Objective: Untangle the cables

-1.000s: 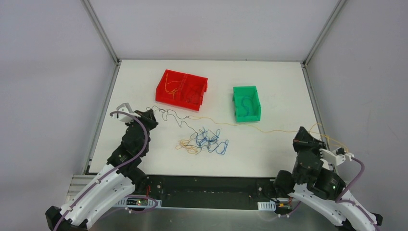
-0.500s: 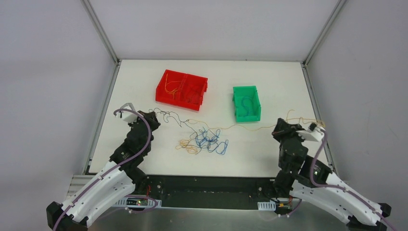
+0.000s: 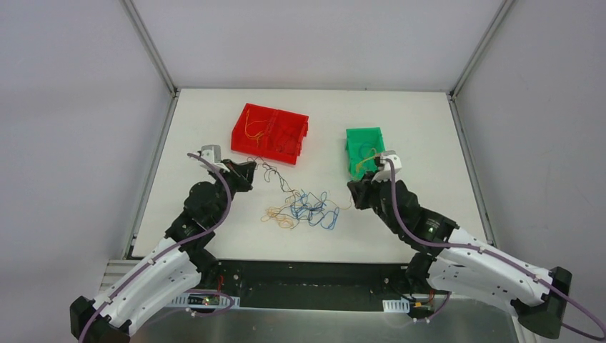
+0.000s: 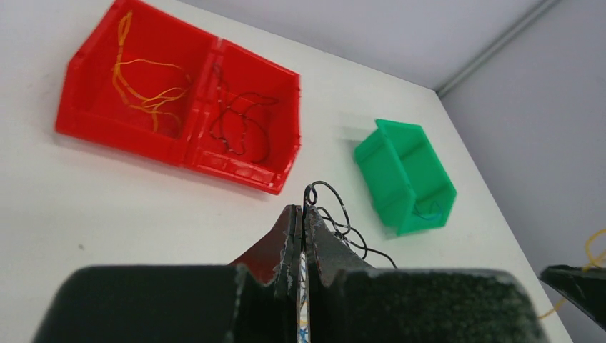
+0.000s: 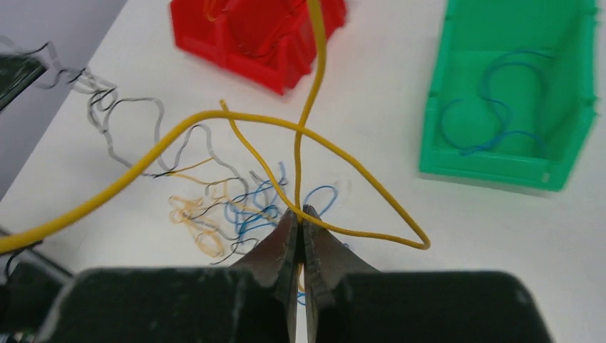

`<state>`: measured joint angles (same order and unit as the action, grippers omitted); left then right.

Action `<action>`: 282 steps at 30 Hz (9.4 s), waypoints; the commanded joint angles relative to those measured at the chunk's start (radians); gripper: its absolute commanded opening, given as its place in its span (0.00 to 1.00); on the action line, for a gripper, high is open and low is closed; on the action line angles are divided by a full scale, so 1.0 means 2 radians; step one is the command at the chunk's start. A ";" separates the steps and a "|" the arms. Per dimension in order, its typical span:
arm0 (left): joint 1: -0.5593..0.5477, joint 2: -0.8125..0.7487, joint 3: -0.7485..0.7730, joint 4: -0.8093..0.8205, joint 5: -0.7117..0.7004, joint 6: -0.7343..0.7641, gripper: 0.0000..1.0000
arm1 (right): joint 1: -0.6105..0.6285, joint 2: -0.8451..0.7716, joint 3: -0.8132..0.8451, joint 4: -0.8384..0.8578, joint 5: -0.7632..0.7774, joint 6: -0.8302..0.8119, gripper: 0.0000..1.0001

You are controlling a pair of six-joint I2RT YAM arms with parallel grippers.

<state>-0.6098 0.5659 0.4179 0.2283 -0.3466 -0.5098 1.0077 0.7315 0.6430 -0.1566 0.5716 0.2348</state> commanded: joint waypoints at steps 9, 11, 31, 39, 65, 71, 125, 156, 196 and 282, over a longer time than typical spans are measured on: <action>-0.004 0.019 0.026 0.106 0.220 0.029 0.00 | -0.001 0.096 -0.044 0.218 -0.281 -0.093 0.02; -0.004 0.019 0.028 0.111 0.237 0.025 0.00 | 0.000 0.117 -0.049 0.241 -0.305 -0.098 0.03; -0.004 0.024 0.031 0.116 0.260 0.003 0.00 | 0.010 0.200 -0.049 0.302 -0.353 -0.139 0.17; -0.004 0.026 0.031 0.115 0.251 0.002 0.00 | 0.020 0.211 -0.044 0.297 -0.321 -0.152 0.20; -0.004 0.033 0.030 0.119 0.249 0.000 0.00 | 0.033 0.239 -0.038 0.336 -0.248 -0.176 0.33; -0.004 0.038 0.029 0.123 0.245 -0.002 0.00 | 0.035 0.254 -0.028 0.343 -0.251 -0.181 0.37; -0.004 -0.060 0.018 -0.101 -0.254 -0.032 0.00 | -0.075 -0.069 -0.054 0.173 0.041 -0.027 0.00; -0.006 -0.186 -0.050 -0.259 -0.228 -0.140 0.00 | -0.131 0.582 0.504 0.413 -0.348 0.040 0.00; -0.006 -0.161 -0.038 -0.259 -0.229 -0.130 0.00 | -0.085 0.921 0.812 0.147 -0.150 -0.137 0.00; -0.006 -0.133 -0.032 -0.252 -0.228 -0.122 0.00 | -0.243 0.635 0.404 0.145 -0.304 0.265 0.53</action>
<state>-0.6163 0.3012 0.3229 -0.2913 -0.7937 -0.7689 0.5205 1.9640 1.4319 0.0349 -0.0021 0.6937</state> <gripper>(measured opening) 0.009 0.532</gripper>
